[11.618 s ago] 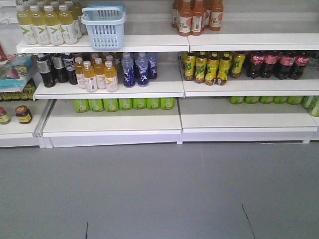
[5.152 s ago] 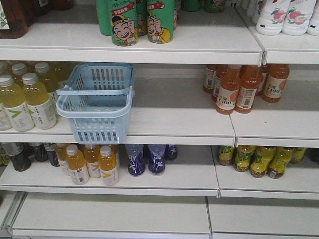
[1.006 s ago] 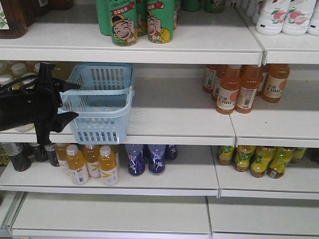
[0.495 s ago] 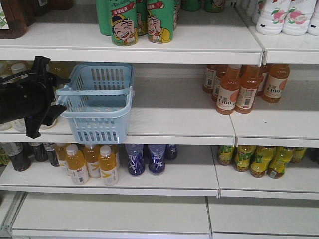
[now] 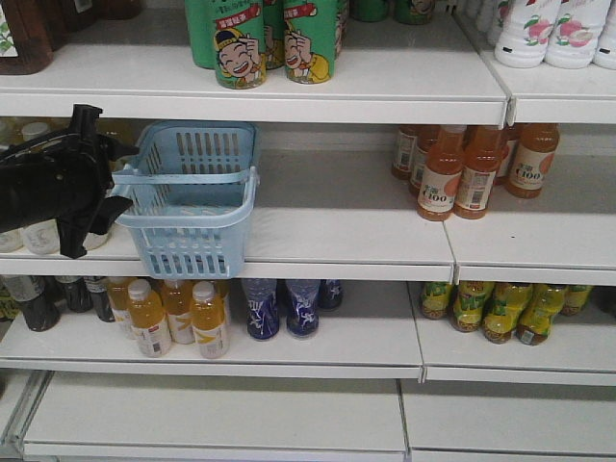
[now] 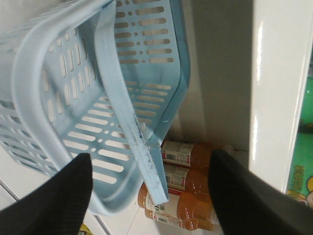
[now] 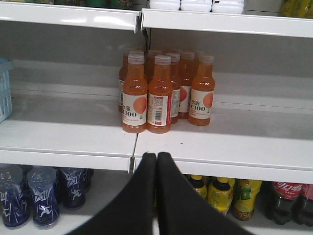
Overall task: Place coke in basket with both arms
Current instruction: 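Reach the left gripper to the basket handle and close on it, then lift the basket off the shelf with the left gripper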
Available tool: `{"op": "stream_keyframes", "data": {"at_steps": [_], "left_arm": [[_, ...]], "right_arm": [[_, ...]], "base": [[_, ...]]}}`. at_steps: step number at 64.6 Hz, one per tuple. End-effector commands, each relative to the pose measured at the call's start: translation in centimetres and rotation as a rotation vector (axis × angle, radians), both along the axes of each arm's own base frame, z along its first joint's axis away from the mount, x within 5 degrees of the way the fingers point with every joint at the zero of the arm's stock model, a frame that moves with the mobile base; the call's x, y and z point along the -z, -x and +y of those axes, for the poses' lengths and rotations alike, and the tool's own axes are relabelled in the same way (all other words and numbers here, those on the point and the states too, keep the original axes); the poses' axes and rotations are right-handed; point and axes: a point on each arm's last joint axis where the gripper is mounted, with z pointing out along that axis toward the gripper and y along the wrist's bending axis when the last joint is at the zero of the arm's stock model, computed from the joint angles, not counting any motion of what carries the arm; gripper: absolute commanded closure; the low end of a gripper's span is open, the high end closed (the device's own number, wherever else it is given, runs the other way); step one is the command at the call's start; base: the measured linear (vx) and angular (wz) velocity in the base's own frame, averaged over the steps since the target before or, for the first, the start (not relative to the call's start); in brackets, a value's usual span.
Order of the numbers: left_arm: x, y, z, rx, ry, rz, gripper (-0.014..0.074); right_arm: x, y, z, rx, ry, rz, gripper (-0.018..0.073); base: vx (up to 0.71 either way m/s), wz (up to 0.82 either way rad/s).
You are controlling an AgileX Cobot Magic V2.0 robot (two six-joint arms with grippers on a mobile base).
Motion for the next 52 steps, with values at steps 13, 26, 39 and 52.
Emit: {"op": "stream_keyframes", "data": {"at_steps": [13, 26, 39, 52], "left_arm": [[-1.1, -2.3, -0.9, 0.03, 0.111, -0.039, 0.0108], [-0.2, -3.8, -1.5, 0.065, 0.14, -0.028, 0.0108], [0.3, -5.9, -2.0, 0.102, 0.159, -0.042, 0.0108], [0.3, -6.5, -2.4, 0.149, 0.168, -0.061, 0.0169]], "right_arm": [[-0.5, 0.1, 0.0, 0.002, 0.012, -0.082, 0.0569], [-0.5, 0.1, 0.0, 0.002, 0.012, -0.082, 0.0569], [-0.5, 0.1, 0.0, 0.002, 0.012, -0.082, 0.0569], [-0.5, 0.1, 0.0, 0.002, 0.012, -0.082, 0.0569]], "base": [[0.0, 0.0], [0.0, 0.0], [0.0, 0.0], [0.0, 0.0]]}}
